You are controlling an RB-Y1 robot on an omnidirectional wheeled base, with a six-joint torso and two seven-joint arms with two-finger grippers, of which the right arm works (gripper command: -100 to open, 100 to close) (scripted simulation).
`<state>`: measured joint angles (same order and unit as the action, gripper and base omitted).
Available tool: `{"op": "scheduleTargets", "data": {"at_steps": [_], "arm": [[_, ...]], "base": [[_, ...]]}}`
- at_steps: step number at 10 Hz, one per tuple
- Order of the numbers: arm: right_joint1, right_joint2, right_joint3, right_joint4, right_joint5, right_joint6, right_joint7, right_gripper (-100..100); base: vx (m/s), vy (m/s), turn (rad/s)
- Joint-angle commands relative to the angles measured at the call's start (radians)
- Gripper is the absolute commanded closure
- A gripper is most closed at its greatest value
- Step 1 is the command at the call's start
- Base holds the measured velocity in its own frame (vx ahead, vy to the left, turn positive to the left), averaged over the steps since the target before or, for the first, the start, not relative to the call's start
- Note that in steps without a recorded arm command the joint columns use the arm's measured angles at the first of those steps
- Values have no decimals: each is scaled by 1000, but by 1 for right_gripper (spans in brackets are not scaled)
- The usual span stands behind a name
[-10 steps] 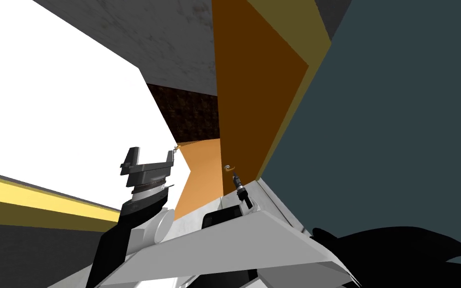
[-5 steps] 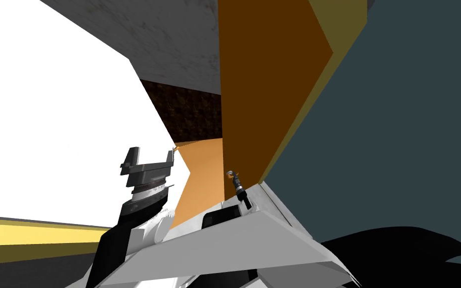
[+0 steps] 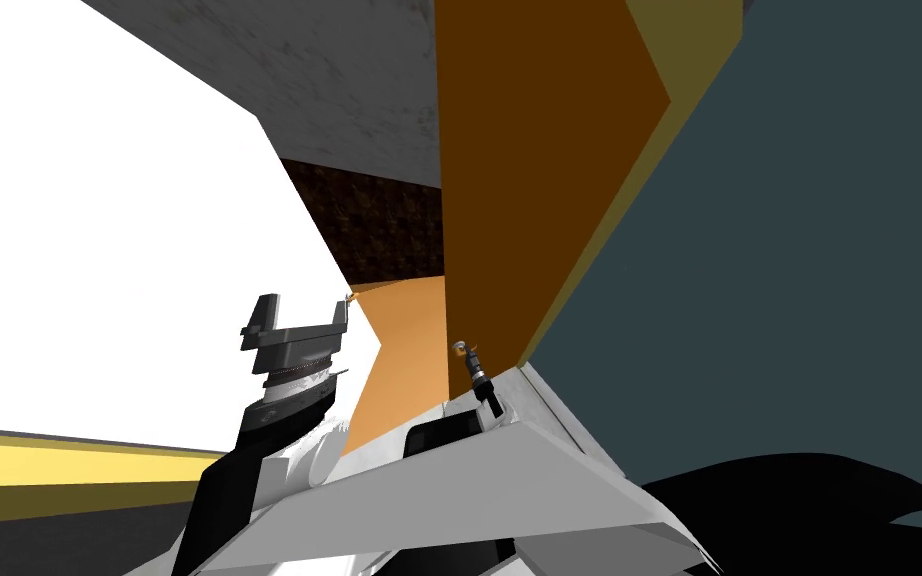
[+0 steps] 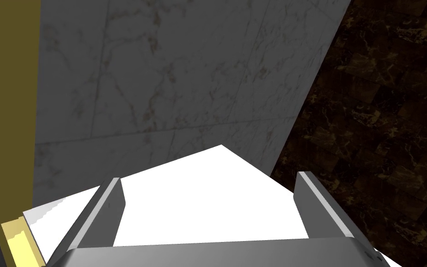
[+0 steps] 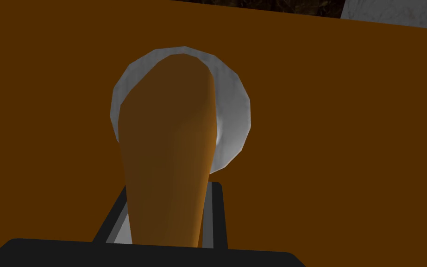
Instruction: Push the door open
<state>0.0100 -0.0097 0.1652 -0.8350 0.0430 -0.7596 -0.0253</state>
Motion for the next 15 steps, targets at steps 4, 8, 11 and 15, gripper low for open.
{"op": "scheduleTargets", "data": {"at_steps": [4, 8, 11, 15], "arm": [[-4, -16, -24, 5, -11, 1, 8, 100], [-10, -30, -58, 11, -26, 2, 18, 100], [-19, -41, -107, 20, -48, 3, 33, 100], [-29, -42, -162, 30, -72, 4, 50, 100]], "base": [[110, 42, -25], [187, 86, -42], [169, 104, -81], [178, 115, -73]]}}
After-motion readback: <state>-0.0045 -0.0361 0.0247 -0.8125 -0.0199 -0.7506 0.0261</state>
